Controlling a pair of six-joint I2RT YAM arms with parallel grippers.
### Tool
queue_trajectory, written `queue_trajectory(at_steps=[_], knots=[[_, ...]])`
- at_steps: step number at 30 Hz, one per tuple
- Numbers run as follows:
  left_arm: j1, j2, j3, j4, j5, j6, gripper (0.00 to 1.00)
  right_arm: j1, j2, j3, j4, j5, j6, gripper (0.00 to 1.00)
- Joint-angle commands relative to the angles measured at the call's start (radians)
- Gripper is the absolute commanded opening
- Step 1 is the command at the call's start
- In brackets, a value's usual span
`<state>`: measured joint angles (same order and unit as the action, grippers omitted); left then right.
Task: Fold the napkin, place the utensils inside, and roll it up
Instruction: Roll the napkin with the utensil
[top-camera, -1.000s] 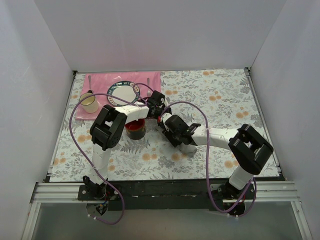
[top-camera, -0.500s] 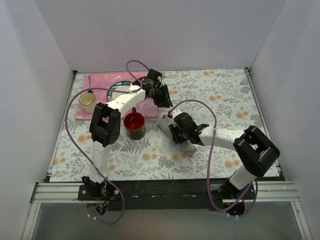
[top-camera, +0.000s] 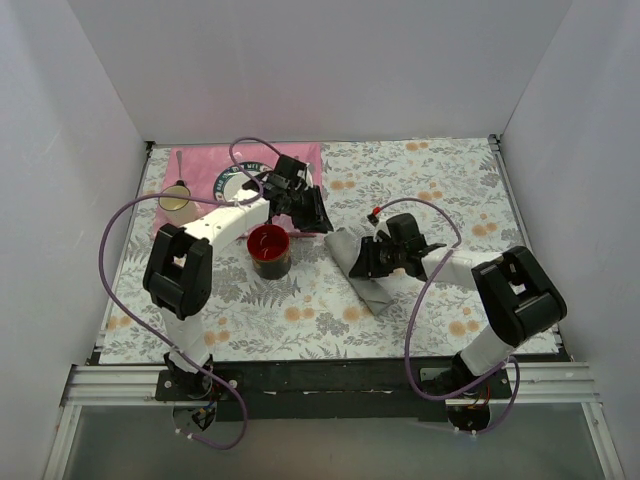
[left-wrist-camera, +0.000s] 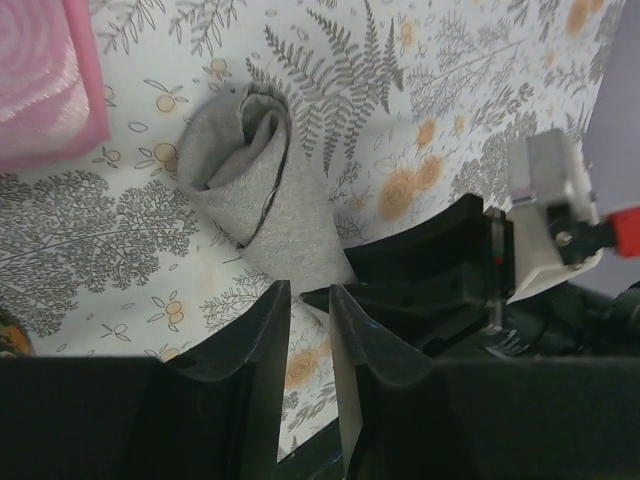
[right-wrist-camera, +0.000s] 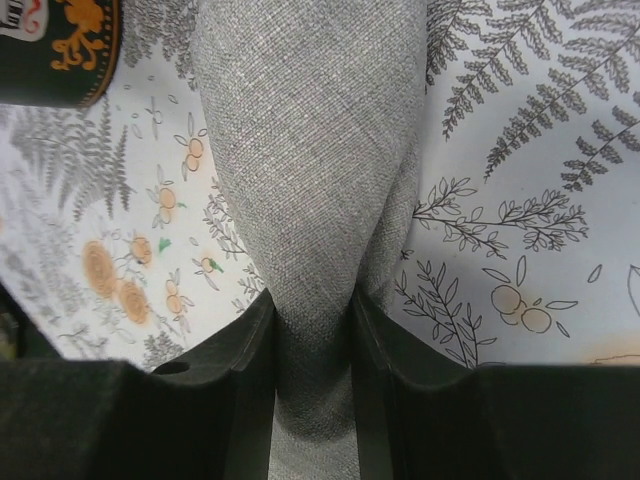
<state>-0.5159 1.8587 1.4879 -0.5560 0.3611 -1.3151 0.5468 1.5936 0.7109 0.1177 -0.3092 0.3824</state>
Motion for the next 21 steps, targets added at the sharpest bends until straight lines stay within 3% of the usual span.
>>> queue_trajectory(at_steps=[1,6,15,21], knots=[[-0.064,-0.059,-0.075,0.051,0.059,-0.006,0.21,-0.074,0.061,-0.082,-0.004,-0.25,0.09,0.11],[-0.114,-0.046,-0.123,0.131,0.102,-0.041,0.2,-0.142,0.095,-0.149,0.106,-0.381,0.154,0.11],[-0.133,0.088,-0.1,0.222,0.128,-0.099,0.18,-0.171,0.12,-0.176,0.146,-0.398,0.159,0.1],[-0.128,0.165,-0.118,0.231,0.033,-0.079,0.16,-0.17,0.102,-0.169,0.123,-0.384,0.15,0.11]])
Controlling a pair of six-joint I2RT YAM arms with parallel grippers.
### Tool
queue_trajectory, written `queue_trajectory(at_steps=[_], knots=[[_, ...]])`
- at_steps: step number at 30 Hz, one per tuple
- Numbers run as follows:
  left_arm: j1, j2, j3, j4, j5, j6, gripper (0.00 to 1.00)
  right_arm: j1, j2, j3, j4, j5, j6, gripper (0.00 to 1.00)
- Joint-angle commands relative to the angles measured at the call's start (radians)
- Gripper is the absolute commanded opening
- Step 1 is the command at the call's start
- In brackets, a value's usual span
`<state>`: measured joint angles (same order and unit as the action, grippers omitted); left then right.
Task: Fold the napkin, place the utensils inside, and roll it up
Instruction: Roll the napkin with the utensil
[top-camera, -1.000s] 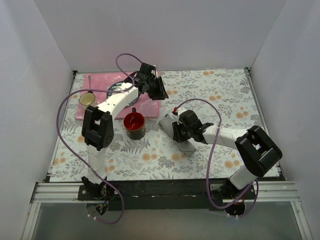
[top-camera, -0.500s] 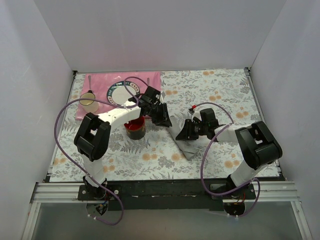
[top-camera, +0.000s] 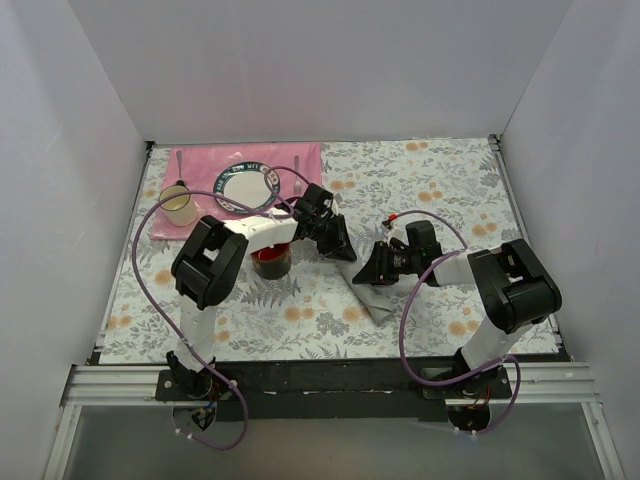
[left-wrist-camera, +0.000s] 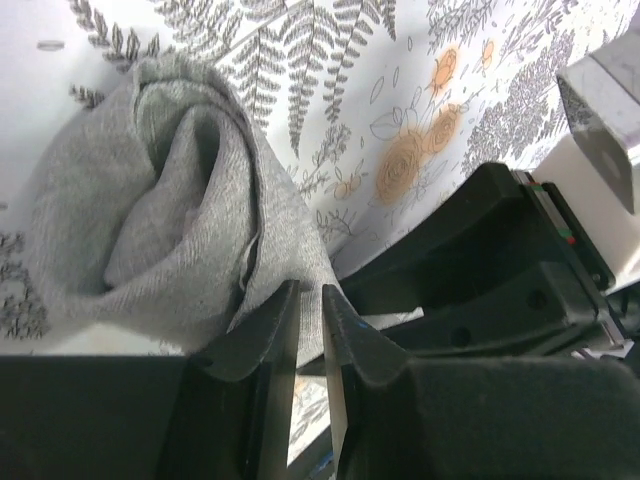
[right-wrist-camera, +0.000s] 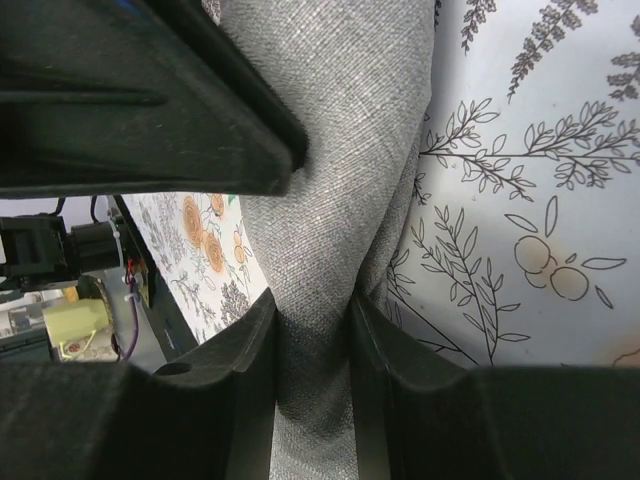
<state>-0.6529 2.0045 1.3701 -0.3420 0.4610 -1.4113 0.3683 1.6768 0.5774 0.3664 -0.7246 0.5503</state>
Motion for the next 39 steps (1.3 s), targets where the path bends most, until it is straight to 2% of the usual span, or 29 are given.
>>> queue_trajectory(at_steps=[1,4,14,19,20,25,26,27,30,36,39], knots=[[0.01,0.031,-0.006,0.017,-0.085,0.023,0.16,0.008,0.015,-0.031,-0.136,0.036,-0.033,0.11],[0.024,0.05,-0.034,0.021,-0.093,0.034,0.15,0.012,-0.008,-0.004,-0.227,0.076,-0.076,0.14],[0.033,0.091,-0.089,0.038,-0.082,0.052,0.14,0.099,-0.135,0.179,-0.591,0.341,-0.274,0.53],[0.033,0.088,-0.095,0.038,-0.085,0.058,0.13,0.207,-0.172,0.277,-0.699,0.52,-0.328,0.7],[0.035,0.086,-0.097,0.038,-0.082,0.06,0.13,0.227,-0.172,0.307,-0.711,0.552,-0.334,0.76],[0.035,0.089,-0.091,0.031,-0.078,0.063,0.13,0.377,-0.14,0.401,-0.785,0.825,-0.354,0.85],[0.035,0.089,-0.091,0.029,-0.076,0.063,0.13,0.398,-0.126,0.42,-0.8,0.873,-0.352,0.9],[0.035,0.089,-0.091,0.028,-0.076,0.064,0.13,0.441,-0.091,0.461,-0.817,0.971,-0.351,0.91],[0.035,0.089,-0.091,0.024,-0.074,0.067,0.13,0.509,-0.013,0.531,-0.882,1.123,-0.346,0.91],[0.042,0.089,-0.086,0.02,-0.064,0.061,0.12,0.583,0.104,0.582,-0.917,1.245,-0.314,0.9],[0.044,0.086,-0.082,0.014,-0.064,0.066,0.12,0.587,0.121,0.572,-0.908,1.257,-0.293,0.85]])
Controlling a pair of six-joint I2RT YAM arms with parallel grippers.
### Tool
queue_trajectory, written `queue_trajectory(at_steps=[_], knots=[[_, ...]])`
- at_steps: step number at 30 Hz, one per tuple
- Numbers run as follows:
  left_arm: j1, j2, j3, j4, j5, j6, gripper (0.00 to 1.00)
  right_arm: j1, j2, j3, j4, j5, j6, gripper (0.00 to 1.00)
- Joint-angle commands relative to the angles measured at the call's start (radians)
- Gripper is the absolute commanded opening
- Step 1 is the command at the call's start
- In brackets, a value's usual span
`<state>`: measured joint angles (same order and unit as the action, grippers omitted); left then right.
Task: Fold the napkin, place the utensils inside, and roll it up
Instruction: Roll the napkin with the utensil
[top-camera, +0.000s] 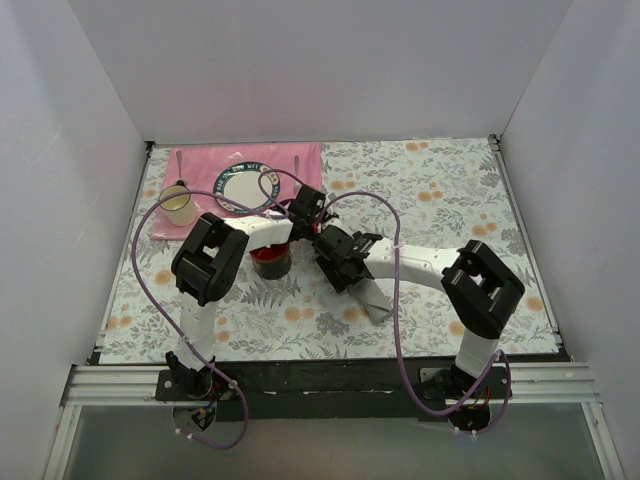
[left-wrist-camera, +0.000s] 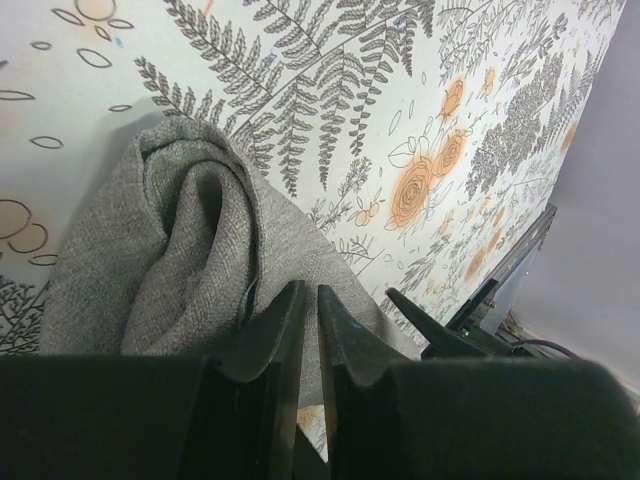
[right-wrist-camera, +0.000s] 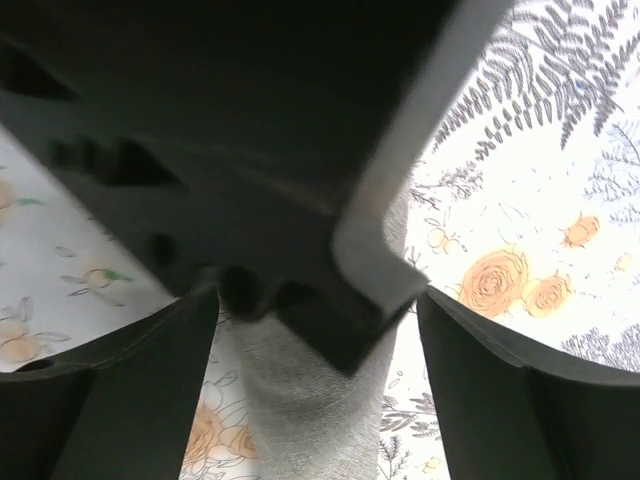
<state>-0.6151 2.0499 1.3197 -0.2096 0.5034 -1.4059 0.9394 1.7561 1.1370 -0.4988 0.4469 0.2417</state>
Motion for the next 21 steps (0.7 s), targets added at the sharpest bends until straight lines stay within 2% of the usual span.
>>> queue_trajectory(at_steps=[1,4,10,11,14,15,17,21], knots=[[0.005,0.039,-0.03,-0.122,-0.105,0.062,0.12,0.018,0.042,-0.003,-0.035,0.087,0.019,0.84],[0.009,0.032,-0.025,-0.126,-0.101,0.065,0.12,0.016,0.042,-0.045,0.0,0.078,0.027,0.76],[0.014,0.033,0.012,-0.154,-0.066,0.065,0.13,0.013,0.014,-0.114,0.091,0.047,0.047,0.54],[0.017,0.033,0.036,-0.163,-0.062,0.064,0.12,0.01,0.013,-0.121,0.098,0.042,0.051,0.45],[0.021,0.027,0.07,-0.186,-0.046,0.064,0.14,-0.008,0.013,-0.152,0.127,0.01,0.054,0.38],[0.028,0.023,0.097,-0.192,-0.043,0.062,0.14,-0.019,0.006,-0.167,0.137,-0.014,0.054,0.35],[0.037,0.003,0.127,-0.218,-0.043,0.061,0.17,-0.033,-0.007,-0.186,0.166,-0.046,0.057,0.24],[0.06,-0.043,0.219,-0.26,-0.061,0.065,0.22,-0.098,-0.059,-0.233,0.226,-0.201,0.062,0.16]])
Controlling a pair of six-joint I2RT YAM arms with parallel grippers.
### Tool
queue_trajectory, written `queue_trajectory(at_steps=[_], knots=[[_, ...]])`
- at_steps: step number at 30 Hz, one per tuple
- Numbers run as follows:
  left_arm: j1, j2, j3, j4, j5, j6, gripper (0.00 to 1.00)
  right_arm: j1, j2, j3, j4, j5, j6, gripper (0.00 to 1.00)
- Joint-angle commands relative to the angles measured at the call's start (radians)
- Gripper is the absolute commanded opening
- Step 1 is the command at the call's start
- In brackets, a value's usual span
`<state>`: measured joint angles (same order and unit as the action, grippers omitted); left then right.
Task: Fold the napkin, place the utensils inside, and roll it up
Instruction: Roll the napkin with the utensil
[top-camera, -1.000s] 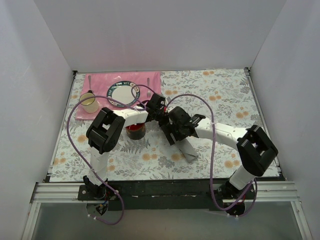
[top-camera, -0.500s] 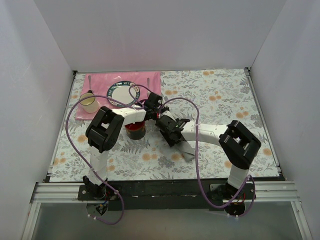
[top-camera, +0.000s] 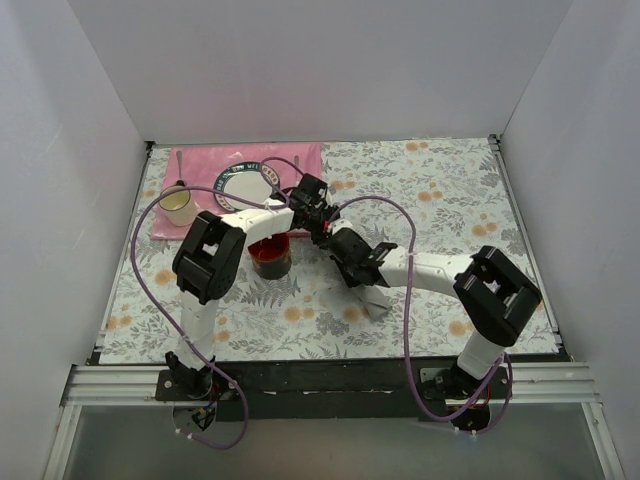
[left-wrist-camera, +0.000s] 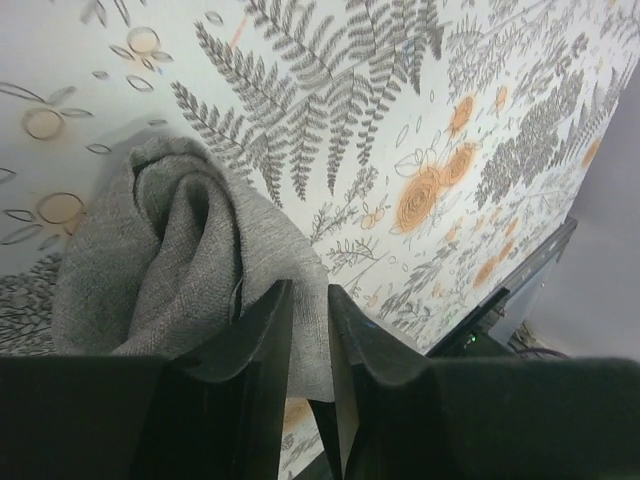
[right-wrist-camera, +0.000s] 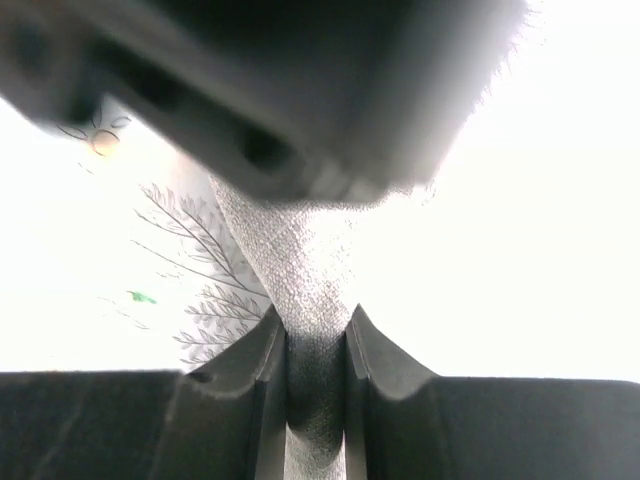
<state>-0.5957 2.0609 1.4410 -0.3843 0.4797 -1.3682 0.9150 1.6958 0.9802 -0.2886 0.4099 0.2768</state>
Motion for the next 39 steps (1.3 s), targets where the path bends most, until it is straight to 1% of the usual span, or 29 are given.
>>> queue_trajectory(at_steps=[1,2,3,4,5,6,8,9,14,18,19,23,27,29,33,39], knots=[[0.043,-0.064,0.146,-0.115,-0.046,0.034,0.23,-0.09,-0.005,-0.09,0.025,-0.202,0.027,0.14],[0.043,-0.071,0.166,-0.128,-0.058,0.044,0.24,-0.105,-0.013,-0.101,0.051,-0.247,0.032,0.11],[0.045,-0.093,0.185,-0.14,-0.078,0.052,0.24,-0.148,-0.028,-0.113,0.069,-0.346,0.041,0.1],[0.046,-0.103,0.217,-0.162,-0.091,0.055,0.24,-0.171,-0.039,-0.144,0.087,-0.399,0.048,0.09],[0.047,-0.116,0.228,-0.169,-0.098,0.063,0.24,-0.192,-0.057,-0.159,0.132,-0.46,0.055,0.08],[0.045,-0.126,0.237,-0.174,-0.105,0.064,0.25,-0.237,-0.065,-0.175,0.152,-0.561,0.064,0.08],[0.047,-0.159,0.242,-0.179,-0.108,0.066,0.25,-0.278,-0.08,-0.216,0.193,-0.653,0.094,0.07],[0.047,-0.168,0.239,-0.18,-0.107,0.066,0.25,-0.313,-0.082,-0.227,0.228,-0.737,0.105,0.07],[0.047,-0.203,0.205,-0.177,-0.082,0.061,0.27,-0.37,-0.048,-0.267,0.279,-0.907,0.142,0.06],[0.045,-0.222,0.147,-0.124,-0.027,0.038,0.27,-0.399,-0.041,-0.313,0.341,-0.968,0.197,0.06],[0.046,-0.223,0.131,-0.107,0.014,0.029,0.27,-0.407,-0.039,-0.324,0.367,-0.979,0.206,0.06],[0.039,-0.225,0.042,-0.03,0.104,-0.014,0.24,-0.459,-0.048,-0.386,0.465,-1.065,0.275,0.07],[0.011,-0.229,-0.036,0.045,0.138,-0.038,0.23,-0.499,-0.044,-0.442,0.568,-1.125,0.361,0.07],[-0.015,-0.226,-0.062,0.082,0.161,-0.064,0.23,-0.511,-0.033,-0.46,0.609,-1.139,0.377,0.07],[-0.033,-0.191,-0.113,0.163,0.166,-0.091,0.22,-0.524,-0.03,-0.477,0.631,-1.126,0.394,0.07],[-0.038,-0.151,-0.198,0.226,0.158,-0.092,0.2,-0.538,-0.03,-0.5,0.651,-1.128,0.4,0.07]])
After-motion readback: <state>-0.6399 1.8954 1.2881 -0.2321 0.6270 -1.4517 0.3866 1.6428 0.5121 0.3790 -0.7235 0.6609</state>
